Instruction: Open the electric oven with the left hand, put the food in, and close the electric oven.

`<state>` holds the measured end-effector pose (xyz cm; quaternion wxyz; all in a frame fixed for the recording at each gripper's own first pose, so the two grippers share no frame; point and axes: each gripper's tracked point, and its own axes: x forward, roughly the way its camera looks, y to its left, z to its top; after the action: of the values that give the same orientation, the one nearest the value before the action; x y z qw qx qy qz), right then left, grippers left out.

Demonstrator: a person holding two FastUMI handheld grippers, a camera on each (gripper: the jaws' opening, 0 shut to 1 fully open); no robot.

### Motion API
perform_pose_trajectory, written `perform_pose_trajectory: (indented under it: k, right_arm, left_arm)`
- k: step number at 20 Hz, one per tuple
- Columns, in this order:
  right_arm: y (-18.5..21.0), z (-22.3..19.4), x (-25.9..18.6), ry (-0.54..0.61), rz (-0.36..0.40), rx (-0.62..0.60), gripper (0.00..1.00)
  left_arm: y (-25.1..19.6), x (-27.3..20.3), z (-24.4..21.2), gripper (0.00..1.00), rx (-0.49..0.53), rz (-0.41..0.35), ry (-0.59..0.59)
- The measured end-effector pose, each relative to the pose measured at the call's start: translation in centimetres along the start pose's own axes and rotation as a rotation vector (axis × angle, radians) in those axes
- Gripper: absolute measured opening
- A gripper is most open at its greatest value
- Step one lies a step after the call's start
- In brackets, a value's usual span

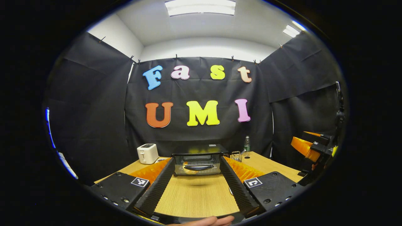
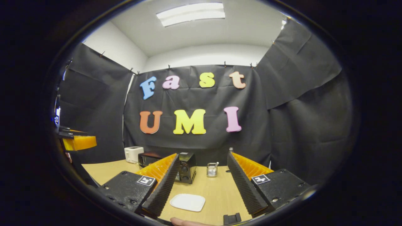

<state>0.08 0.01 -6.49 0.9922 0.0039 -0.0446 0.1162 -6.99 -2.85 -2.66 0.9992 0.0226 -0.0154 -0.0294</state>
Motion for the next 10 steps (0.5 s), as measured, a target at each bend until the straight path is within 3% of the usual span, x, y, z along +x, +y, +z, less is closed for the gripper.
perform_pose_trajectory:
  k: [10]
  right_arm:
    - [-1.2, 0.2, 0.1, -0.005, -0.019, 0.02, 1.0]
  left_arm:
    - [-0.8, 0.1, 0.0, 0.97, 0.02, -0.002, -0.004]
